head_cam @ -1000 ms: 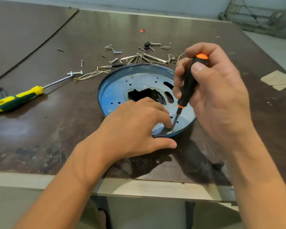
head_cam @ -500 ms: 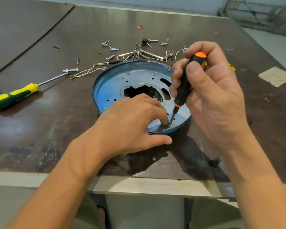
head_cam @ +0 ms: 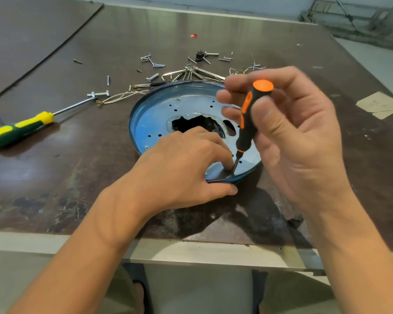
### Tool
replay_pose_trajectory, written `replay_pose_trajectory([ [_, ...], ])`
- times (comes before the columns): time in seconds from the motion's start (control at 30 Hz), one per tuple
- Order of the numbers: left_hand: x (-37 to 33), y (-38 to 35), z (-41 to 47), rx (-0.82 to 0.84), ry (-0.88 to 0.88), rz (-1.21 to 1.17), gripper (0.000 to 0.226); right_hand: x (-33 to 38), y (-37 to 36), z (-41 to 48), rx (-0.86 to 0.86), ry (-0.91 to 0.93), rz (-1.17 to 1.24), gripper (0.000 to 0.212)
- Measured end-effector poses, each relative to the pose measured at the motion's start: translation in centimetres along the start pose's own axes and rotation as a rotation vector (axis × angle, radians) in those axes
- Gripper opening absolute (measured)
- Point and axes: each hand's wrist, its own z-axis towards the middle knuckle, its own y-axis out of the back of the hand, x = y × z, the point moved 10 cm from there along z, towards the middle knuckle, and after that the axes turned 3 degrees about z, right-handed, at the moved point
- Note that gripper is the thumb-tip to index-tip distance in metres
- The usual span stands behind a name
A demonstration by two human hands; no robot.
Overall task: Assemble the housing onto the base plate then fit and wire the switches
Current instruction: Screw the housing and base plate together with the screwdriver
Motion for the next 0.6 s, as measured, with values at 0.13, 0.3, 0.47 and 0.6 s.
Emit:
replay_pose_trajectory([
  [0.13,0.1,0.0,0.0,0.004,0.010,0.003,0.040,0.5,0.8,0.0,-0.096,0.059,-0.002,0.025],
  [0.3,0.1,-0.1,-0.1,0.008,0.004,0.007,0.040,-0.4,1.7,0.1,-0.115,-0.036,0.146,0.026],
  [0.47,0.0,-0.1,0.0,0.010,0.008,-0.006,0.042,0.3,2.0,0.0,-0.148,0.042,0.011,0.022],
  [0.6,0.0,-0.1,0.0,0.009,0.013,-0.008,0.039,-0.4,1.8,0.2,-0.129,-0.031,0.145,0.021],
])
